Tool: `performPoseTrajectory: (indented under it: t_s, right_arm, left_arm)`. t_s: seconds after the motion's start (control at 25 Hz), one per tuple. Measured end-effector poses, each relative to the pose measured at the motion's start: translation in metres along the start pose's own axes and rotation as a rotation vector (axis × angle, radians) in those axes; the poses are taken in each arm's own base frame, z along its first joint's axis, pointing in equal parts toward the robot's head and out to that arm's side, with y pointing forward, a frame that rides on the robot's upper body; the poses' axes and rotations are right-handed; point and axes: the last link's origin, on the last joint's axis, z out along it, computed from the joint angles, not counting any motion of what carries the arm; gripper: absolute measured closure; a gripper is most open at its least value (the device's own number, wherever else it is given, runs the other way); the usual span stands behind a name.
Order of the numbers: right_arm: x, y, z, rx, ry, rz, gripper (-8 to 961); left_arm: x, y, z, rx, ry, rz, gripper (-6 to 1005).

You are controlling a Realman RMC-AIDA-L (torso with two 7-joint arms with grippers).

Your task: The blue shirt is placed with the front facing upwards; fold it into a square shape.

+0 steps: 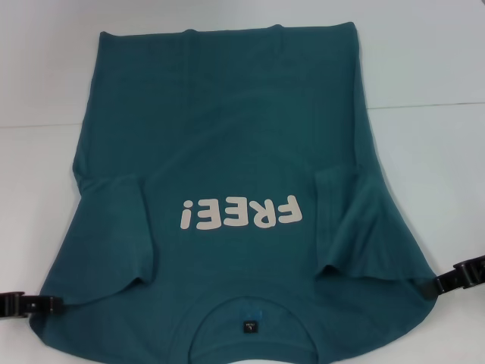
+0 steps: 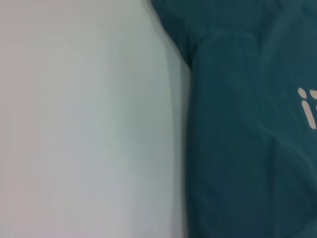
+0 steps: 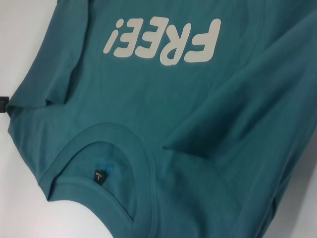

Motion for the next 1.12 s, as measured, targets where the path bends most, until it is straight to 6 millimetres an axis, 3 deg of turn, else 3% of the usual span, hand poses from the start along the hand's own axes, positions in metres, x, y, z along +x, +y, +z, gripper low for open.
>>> performPoseTrajectory:
  t_s: [0.08,0.4,0.64,1.12]
  right_arm:
    - [0.000,0.000,0.000,-0.001,0.000,-0.002,916]
    - [-0.001,0.001,-0.001,-0.009,-0.006,-0.011,916]
    - [-0.002,0.002,-0.001,-0.013,-0.006,-0.014,916]
    - [-0.002,0.002,-0.002,-0.020,-0.017,-0.012,917]
  left_arm:
    - [0.000,0.003,0.003,-0.012,-0.011,0.003,264]
    - [0.002,0.013,0.008,-0.041,-0.053,0.025,323]
    - [0.006,0.017,0.008,-0.033,-0.045,0.022,546]
    - [0.006,0.016,0.007,-0.022,-0.024,-0.020,848]
